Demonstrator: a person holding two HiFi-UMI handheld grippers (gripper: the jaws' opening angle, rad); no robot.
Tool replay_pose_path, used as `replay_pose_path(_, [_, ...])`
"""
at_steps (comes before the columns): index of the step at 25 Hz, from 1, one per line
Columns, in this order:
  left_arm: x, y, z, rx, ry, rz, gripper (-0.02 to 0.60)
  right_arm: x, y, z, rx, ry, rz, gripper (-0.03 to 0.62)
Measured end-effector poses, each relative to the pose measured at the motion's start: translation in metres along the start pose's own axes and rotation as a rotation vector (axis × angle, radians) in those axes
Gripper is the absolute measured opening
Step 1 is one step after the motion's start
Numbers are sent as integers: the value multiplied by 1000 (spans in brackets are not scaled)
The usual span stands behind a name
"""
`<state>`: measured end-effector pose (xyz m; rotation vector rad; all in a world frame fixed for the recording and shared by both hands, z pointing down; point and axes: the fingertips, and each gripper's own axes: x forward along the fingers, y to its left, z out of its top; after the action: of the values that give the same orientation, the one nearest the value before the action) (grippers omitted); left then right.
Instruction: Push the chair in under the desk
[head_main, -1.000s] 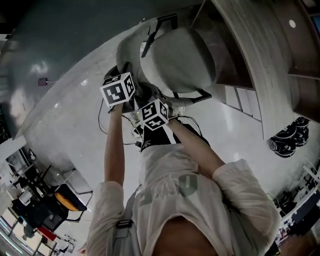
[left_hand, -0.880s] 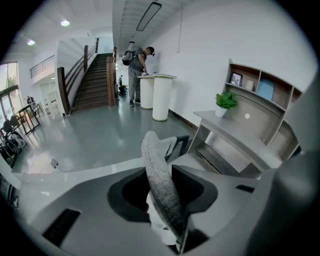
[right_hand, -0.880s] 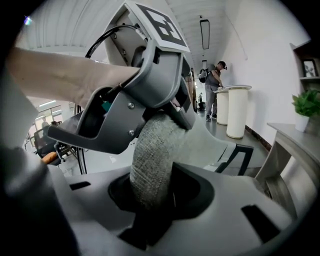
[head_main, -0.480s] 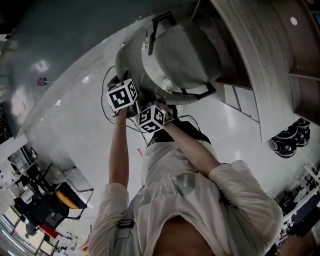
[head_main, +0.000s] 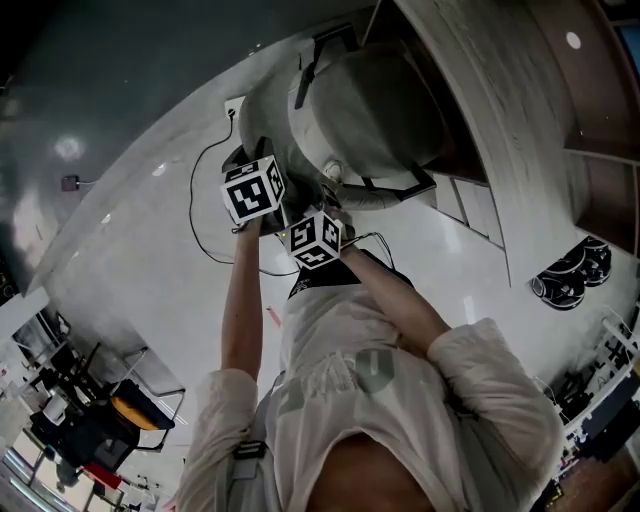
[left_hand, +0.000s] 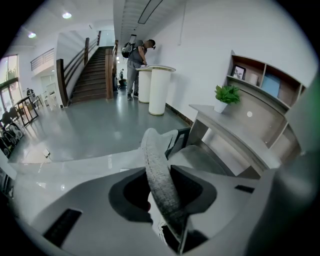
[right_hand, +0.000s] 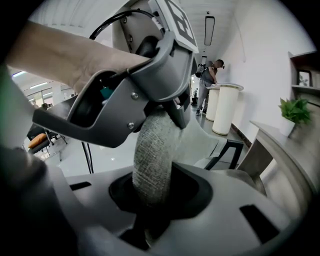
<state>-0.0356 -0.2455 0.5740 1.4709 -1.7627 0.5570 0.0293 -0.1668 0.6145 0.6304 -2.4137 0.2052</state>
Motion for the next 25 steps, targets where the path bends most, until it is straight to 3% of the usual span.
replay_pose_path(15, [46,-83,38,73,40,-73,124,-13,-92,-13,9,14,-26,89])
replay_pose_path(25, [57,-117,46,55,47,-109,127,-26,-127,-22,-21,24,-38,89])
